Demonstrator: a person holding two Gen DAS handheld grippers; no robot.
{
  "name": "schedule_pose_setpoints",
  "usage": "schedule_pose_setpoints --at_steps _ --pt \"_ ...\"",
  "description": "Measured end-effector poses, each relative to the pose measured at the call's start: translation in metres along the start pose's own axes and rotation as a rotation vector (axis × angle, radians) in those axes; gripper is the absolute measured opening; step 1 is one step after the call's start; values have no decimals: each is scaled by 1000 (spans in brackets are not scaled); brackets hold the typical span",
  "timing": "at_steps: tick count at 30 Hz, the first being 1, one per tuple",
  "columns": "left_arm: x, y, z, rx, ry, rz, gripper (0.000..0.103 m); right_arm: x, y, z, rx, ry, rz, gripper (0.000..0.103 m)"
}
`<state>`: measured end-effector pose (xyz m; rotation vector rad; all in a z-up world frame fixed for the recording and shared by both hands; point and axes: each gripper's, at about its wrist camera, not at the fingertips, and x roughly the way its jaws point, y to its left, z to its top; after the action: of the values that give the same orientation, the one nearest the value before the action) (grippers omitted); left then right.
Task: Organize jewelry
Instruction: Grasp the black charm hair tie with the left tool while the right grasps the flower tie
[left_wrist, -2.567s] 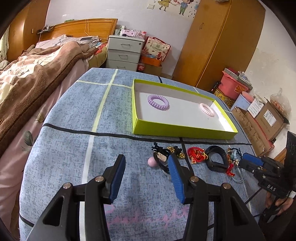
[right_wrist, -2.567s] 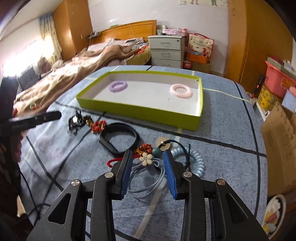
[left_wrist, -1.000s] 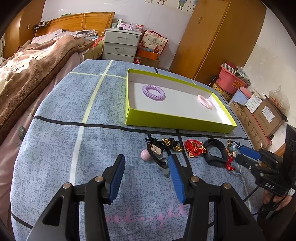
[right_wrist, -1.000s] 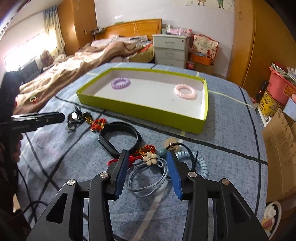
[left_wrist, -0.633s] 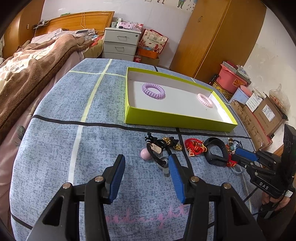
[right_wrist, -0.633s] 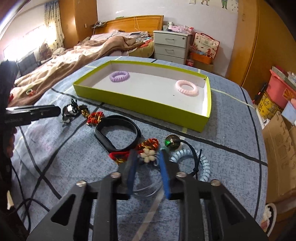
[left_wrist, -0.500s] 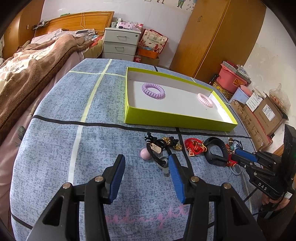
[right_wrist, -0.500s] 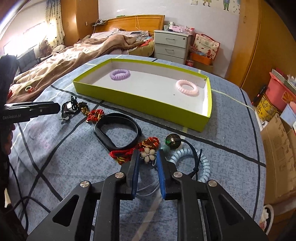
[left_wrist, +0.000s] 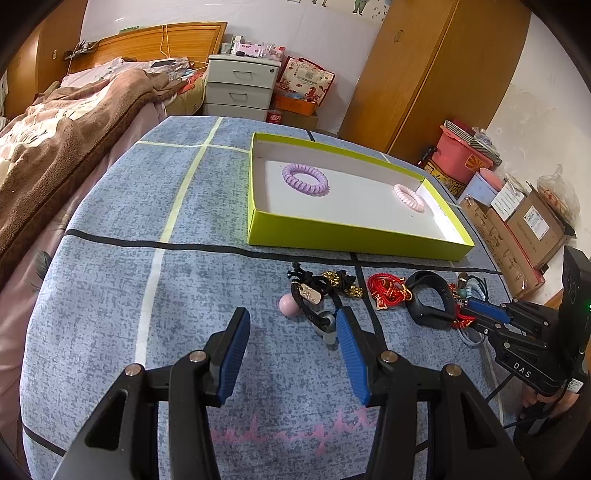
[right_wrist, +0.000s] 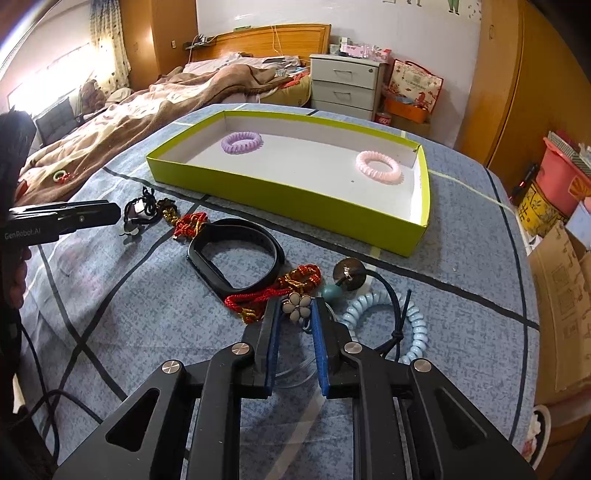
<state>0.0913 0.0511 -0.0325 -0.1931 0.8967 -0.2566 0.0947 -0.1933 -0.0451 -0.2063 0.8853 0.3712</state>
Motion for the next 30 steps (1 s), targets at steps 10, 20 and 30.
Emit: schedule_pose_setpoints --at_steps 10,20,30 --pt "3 -10 1 41 11 -28 51 -33 -8 -2 59 -91 29 17" --pt "11 -14 10 42 5 30 51 -56 -11 2 99 -166 37 17" --pt "30 -21 17 93 38 106 51 -54 -8 3 116 -178 54 17"
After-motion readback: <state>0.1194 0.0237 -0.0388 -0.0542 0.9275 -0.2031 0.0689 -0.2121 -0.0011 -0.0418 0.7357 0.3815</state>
